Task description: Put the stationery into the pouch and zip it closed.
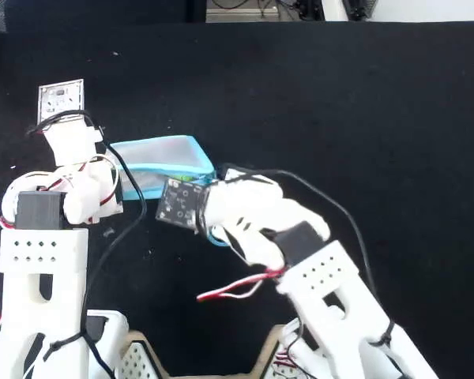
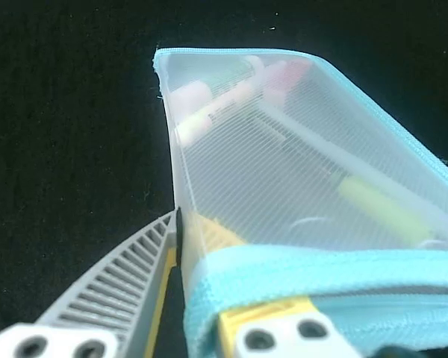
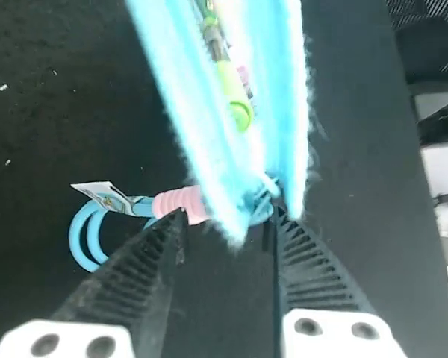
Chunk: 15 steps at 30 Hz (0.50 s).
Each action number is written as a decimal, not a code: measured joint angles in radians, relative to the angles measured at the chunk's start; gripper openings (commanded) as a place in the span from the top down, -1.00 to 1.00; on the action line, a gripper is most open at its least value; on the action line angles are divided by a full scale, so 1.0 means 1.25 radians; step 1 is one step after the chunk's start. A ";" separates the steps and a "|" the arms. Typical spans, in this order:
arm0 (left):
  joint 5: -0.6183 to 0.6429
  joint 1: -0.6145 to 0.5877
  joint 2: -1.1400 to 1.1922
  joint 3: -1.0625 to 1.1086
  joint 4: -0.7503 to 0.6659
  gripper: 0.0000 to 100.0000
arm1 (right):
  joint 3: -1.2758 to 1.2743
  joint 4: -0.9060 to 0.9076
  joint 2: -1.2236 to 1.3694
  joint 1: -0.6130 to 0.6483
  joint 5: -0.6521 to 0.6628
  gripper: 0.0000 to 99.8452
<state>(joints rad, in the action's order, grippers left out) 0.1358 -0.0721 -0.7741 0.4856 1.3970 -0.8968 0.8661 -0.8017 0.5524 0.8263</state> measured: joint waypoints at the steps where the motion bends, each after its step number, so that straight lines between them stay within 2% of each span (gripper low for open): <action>1: -0.001 0.000 0.000 0.000 0.000 0.94 | 0.002 0.004 0.005 -0.004 -0.001 0.69; 5: -0.002 0.000 0.000 0.000 0.000 0.94 | 0.004 0.034 0.005 -0.012 -0.009 0.99; 6: -0.002 0.000 0.000 0.000 0.000 0.94 | 0.004 0.037 0.005 -0.012 -0.011 0.94; 9: -0.002 0.000 0.000 0.000 0.000 0.94 | 0.006 0.042 -0.011 -0.036 -0.033 0.97; 15: -0.002 0.000 0.000 0.000 0.000 0.94 | 0.009 0.048 -0.112 -0.122 -0.173 0.95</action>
<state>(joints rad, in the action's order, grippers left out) 0.1327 -0.0721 -0.7741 0.4856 1.3970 -0.8861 0.9260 -0.9413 0.4005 0.6099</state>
